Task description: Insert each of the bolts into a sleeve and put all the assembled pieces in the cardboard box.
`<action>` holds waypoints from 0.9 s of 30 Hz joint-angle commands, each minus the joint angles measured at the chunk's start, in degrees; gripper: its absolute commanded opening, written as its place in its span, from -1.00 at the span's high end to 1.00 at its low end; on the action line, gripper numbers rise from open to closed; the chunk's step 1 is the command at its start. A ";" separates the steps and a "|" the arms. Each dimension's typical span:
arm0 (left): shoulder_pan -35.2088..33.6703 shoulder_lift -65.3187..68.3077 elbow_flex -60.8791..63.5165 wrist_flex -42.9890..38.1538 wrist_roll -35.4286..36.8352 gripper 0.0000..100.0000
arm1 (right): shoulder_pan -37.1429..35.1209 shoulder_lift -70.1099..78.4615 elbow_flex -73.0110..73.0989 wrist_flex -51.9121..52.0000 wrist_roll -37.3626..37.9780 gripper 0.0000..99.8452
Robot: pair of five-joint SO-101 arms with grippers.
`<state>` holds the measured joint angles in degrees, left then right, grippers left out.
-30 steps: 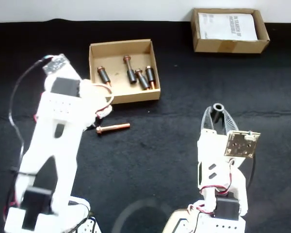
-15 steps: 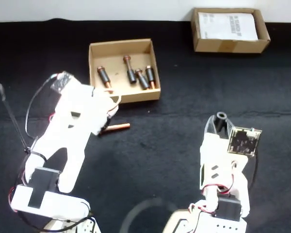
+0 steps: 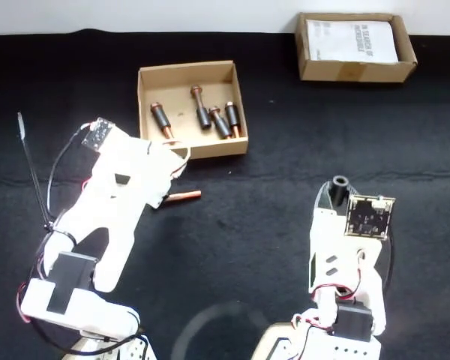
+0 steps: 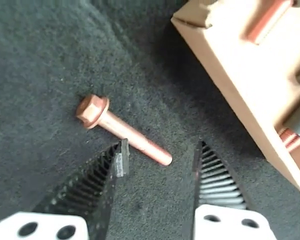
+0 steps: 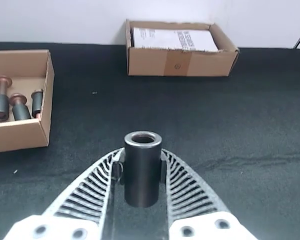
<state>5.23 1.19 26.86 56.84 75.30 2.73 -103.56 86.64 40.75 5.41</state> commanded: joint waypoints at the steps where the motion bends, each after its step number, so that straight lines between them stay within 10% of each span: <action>1: 0.22 1.45 2.33 -7.03 0.26 0.54 | 0.04 -0.57 -3.47 0.31 0.62 0.98; 15: 0.40 4.09 3.21 -12.13 0.26 0.54 | 0.31 -0.57 -2.95 0.31 0.62 0.98; 27: 4.26 -8.13 -2.33 4.22 -0.09 0.54 | -0.04 -0.57 -2.86 0.31 0.62 0.98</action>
<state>8.22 -3.38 26.24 58.77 75.21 2.73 -103.56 86.55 40.92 5.41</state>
